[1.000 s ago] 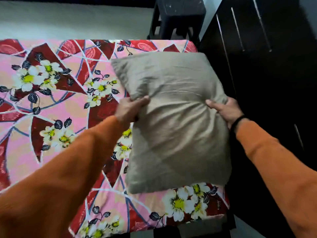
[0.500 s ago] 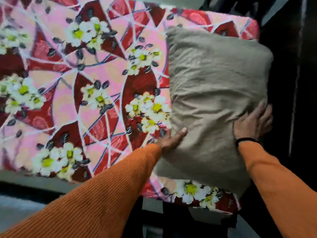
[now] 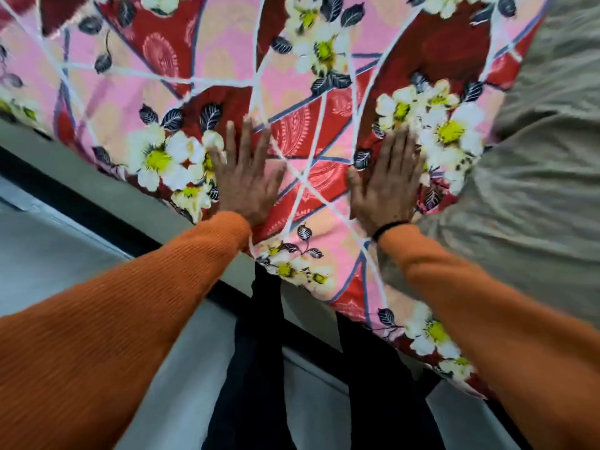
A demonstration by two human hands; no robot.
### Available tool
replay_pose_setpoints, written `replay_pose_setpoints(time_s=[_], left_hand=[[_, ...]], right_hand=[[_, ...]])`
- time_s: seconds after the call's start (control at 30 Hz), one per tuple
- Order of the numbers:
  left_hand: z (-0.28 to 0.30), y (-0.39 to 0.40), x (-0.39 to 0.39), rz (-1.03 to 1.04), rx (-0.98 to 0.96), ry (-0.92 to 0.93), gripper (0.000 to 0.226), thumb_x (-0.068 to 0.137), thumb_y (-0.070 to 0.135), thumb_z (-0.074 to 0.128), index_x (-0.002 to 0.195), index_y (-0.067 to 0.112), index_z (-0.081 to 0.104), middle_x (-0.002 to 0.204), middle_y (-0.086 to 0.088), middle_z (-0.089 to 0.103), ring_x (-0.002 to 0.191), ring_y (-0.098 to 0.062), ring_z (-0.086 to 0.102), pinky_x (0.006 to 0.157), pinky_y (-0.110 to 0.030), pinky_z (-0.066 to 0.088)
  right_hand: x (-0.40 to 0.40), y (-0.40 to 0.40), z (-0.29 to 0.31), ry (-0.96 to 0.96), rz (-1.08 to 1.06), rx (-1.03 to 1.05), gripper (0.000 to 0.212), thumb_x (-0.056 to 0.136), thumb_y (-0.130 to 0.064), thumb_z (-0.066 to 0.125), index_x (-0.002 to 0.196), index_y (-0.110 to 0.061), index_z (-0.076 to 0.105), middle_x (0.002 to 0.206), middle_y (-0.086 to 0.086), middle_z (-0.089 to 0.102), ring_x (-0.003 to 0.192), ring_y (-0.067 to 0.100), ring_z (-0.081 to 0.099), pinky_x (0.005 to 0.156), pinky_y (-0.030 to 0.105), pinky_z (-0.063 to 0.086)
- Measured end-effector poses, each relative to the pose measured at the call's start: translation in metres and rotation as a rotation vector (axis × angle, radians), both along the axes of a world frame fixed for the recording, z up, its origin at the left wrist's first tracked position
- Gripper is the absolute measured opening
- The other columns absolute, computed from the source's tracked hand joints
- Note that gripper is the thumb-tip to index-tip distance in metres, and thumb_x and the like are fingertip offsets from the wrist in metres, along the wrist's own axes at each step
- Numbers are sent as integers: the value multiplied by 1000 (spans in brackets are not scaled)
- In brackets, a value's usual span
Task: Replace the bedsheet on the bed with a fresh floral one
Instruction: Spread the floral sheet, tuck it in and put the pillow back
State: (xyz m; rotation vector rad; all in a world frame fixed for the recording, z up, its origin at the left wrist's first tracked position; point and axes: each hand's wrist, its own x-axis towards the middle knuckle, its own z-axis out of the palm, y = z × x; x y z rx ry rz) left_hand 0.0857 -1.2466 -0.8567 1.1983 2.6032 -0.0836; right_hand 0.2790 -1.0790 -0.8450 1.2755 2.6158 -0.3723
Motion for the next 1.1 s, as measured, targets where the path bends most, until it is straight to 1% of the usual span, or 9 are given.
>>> replay_pose_setpoints(time_s=[0.17,0.27,0.4,0.47,0.57,0.7,0.97,1.03,1.1], left_hand=[[4,-23,-27,2,92,19,65,109,53,19,164,23,3,172,-5,-1,158,-28,-3,122,-63,6],[6,-25,-54,81,113,4,65,109,53,20,164,22,6,172,-5,1,158,-28,-3,123,-62,1],[6,-22,-105,218,161,-21,65,108,52,22,164,23,6,172,-4,-1,158,-27,-4,123,-61,-6],[3,-29,-136,541,209,-23,63,107,52,27,163,25,15,171,-4,6,158,-25,3,122,-57,-6],[3,-52,-186,1070,350,75,64,98,55,40,153,22,39,162,-8,34,151,-28,29,121,-47,17],[8,-72,-223,1195,449,104,75,95,63,46,153,17,39,154,-12,38,138,-31,39,104,-46,39],[5,-91,-225,945,210,-10,73,104,61,18,163,19,12,171,-6,7,157,-29,9,122,-63,9],[16,-87,-228,804,210,-15,68,106,55,22,163,20,10,171,-5,3,158,-29,2,122,-64,4],[25,-70,-226,581,222,-29,67,107,50,28,164,20,8,172,-4,0,158,-29,-2,123,-61,1]], right_hand=[[-8,-192,15,129,659,-298,92,99,-59,44,160,0,9,169,18,-1,157,34,-3,124,58,12],[-17,-215,18,178,1015,-369,78,104,-50,41,161,-4,16,169,14,4,158,29,2,125,54,13],[-76,-100,1,193,414,-82,72,102,-38,43,158,1,22,168,20,10,157,35,6,124,60,14],[-101,-11,-3,83,51,54,77,104,-48,32,161,-1,10,169,18,3,157,33,3,126,56,8],[-139,61,-3,18,-235,78,92,98,-69,15,161,-2,6,170,18,3,157,32,2,123,57,12],[-210,-20,-7,11,-28,93,94,100,-70,20,160,0,4,169,20,0,157,33,0,125,56,7],[-248,-193,12,85,982,-198,89,101,-67,28,162,-4,8,170,16,-1,157,29,-10,124,55,7],[-240,-179,17,124,920,-208,84,104,-60,31,162,-6,5,170,14,-3,157,28,-10,125,54,8],[-226,-144,17,155,600,-214,80,105,-51,36,162,-4,4,170,14,-5,157,29,-8,126,54,7]])
